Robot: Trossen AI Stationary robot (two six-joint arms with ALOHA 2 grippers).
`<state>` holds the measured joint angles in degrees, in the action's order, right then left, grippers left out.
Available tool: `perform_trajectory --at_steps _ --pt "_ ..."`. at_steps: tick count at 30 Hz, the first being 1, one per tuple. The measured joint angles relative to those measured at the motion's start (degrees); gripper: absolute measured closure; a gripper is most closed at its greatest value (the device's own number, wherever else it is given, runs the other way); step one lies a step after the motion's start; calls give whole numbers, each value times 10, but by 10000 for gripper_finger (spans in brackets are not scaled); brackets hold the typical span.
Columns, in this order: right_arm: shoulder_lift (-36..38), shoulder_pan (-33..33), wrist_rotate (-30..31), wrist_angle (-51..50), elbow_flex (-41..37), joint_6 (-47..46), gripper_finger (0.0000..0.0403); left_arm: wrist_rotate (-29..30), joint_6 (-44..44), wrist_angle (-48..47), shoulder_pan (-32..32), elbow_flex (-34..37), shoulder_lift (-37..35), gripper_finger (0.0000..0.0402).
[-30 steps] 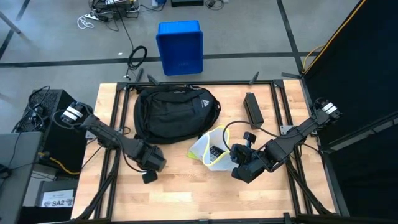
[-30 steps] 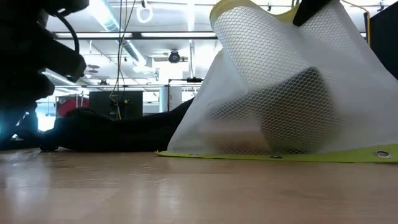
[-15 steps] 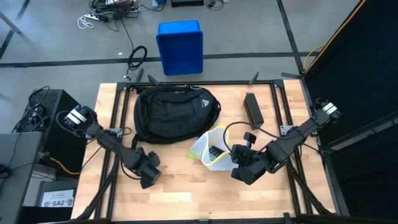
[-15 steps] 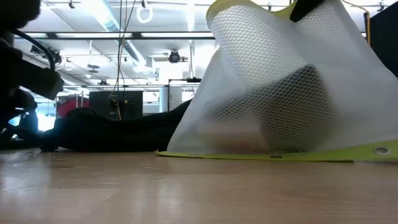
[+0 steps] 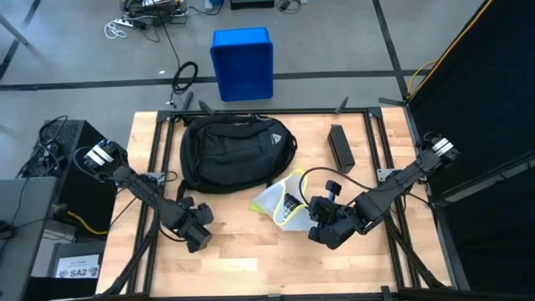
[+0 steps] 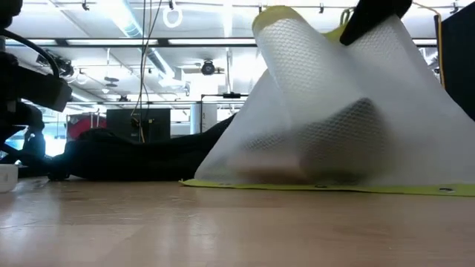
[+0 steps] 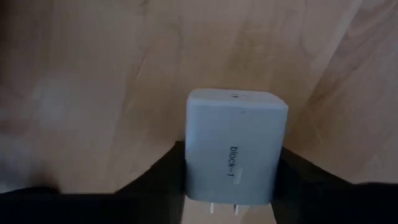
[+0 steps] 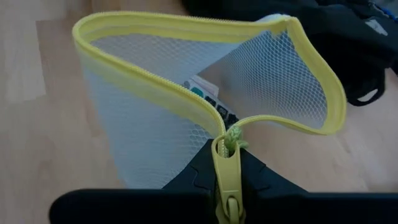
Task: Unpack backpack
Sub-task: Put the white charger adapter into the yellow zip bag
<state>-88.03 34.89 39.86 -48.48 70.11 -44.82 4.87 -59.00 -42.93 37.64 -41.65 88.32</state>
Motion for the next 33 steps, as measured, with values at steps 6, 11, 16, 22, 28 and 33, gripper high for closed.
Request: perform_trajectory --at_steps 6,11,16,22,28,33 --pt "0 -4 -2 8 -12 14 403 125 -5 31 -2 -42 8 272" --pt "0 -21 -6 35 -12 55 403 328 77 73 0 -129 5 272" --pt "0 -28 -11 55 -12 79 403 494 374 287 -9 -192 4 272" --pt "0 -28 -11 65 -12 90 403 372 676 593 -67 -197 9 272" --pt "0 -28 -9 67 -12 91 403 274 708 652 -127 -197 43 272" --pt "0 -25 -4 67 -12 105 403 210 708 698 -173 -196 82 272"
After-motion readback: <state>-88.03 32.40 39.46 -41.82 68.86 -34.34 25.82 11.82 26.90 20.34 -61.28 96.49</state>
